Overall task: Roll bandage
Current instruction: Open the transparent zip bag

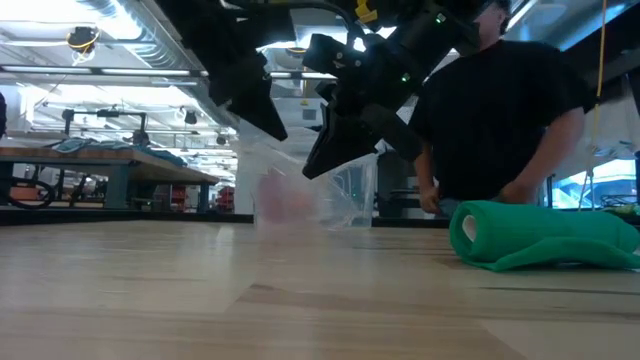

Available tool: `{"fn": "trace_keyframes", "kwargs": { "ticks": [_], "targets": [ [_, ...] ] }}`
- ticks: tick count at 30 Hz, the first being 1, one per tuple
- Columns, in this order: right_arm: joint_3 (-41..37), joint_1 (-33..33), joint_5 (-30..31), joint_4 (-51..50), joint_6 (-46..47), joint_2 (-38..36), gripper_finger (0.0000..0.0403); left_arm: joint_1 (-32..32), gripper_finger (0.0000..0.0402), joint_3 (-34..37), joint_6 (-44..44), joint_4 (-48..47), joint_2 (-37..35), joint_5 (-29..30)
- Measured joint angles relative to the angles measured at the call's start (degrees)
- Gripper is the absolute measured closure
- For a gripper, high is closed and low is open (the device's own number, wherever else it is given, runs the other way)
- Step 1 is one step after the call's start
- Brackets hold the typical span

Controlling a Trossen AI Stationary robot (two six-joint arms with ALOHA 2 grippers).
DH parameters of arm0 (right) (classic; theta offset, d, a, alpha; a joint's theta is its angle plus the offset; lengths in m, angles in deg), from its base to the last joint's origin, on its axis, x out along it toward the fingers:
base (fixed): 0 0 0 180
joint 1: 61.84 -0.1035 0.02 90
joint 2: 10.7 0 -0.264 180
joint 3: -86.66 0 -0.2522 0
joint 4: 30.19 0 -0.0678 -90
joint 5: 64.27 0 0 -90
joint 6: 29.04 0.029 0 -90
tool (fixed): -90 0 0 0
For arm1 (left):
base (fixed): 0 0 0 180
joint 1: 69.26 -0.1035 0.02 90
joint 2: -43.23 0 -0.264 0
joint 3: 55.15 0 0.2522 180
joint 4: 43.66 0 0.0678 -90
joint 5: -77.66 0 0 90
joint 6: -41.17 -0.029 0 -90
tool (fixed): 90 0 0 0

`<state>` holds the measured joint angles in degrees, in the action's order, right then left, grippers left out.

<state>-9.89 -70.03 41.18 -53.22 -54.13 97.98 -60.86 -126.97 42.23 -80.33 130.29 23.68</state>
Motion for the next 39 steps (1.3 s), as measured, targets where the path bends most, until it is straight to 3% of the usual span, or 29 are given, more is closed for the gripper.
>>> {"fn": "trace_keyframes", "kwargs": {
  "ticks": [8, 12, 17, 22, 28, 31, 34, 39],
  "targets": [
    [0.0, 0.0, 0.0, 0.0, 0.0, 0.0, 0.0398, -1.0, 0.0391, 0.0, -1.5, 0.7, 0.0, -5.7],
    [0.0, 0.0, 0.0, 0.7, 0.0, 0.0, 0.0398, -1.8, 0.0395, 0.0, 0.0, 4.2, 0.0, -5.6],
    [0.1, 0.0, -0.7, 4.9, -0.1, 0.7, 0.0398, -3.3, 0.0398, 0.0, 5.8, 6.1, 0.0, -1.3],
    [0.0, 0.0, -1.8, 1.6, -0.4, 1.4, 0.0398, -2.7, 0.0398, 0.1, 3.4, 3.9, -0.1, -6.1],
    [0.0, -0.1, 7.6, -2.6, 1.9, 1.4, 0.0398, -1.3, 0.0399, 0.1, 1.3, 1.1, -0.3, -5.9],
    [0.0, 0.0, 7.0, -1.8, 6.0, 1.4, 0.0392, -1.6, 0.0400, 0.1, 1.6, 2.9, -0.3, -5.8],
    [0.0, -0.1, 4.6, -0.3, 8.5, 1.4, 0.0364, -1.6, 0.0399, 0.1, 1.6, 2.9, -0.3, -5.7],
    [0.0, -0.1, 2.2, -0.9, 9.7, 1.2, 0.0283, -1.6, 0.0400, 0.1, 1.7, 2.9, -0.3, -5.8]
  ]
}}
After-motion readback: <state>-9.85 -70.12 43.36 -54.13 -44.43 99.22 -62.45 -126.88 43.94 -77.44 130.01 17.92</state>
